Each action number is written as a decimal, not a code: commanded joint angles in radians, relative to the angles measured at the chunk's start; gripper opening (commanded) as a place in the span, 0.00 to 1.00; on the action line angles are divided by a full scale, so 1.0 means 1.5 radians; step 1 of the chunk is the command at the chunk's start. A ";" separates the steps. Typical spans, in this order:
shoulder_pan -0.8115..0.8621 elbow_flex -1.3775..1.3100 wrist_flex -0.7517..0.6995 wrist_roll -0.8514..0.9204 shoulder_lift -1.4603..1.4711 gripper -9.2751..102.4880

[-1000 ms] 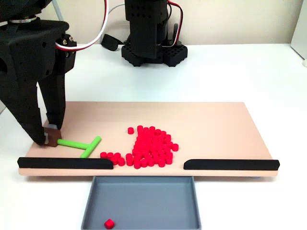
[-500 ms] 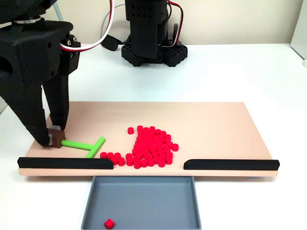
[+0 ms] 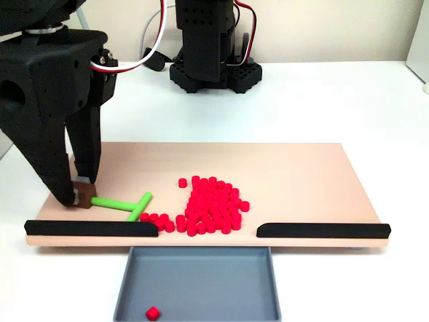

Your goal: Gather the right side granules

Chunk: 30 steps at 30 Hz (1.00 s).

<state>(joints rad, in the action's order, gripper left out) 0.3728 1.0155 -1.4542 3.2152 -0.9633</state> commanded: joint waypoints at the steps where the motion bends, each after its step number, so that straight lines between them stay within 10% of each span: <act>1: -0.006 0.005 -0.003 0.314 -0.011 0.08; 30: -0.030 0.011 -0.003 0.262 -0.021 0.08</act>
<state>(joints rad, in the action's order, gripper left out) 0.3436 1.0370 -1.4542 3.2152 -0.9695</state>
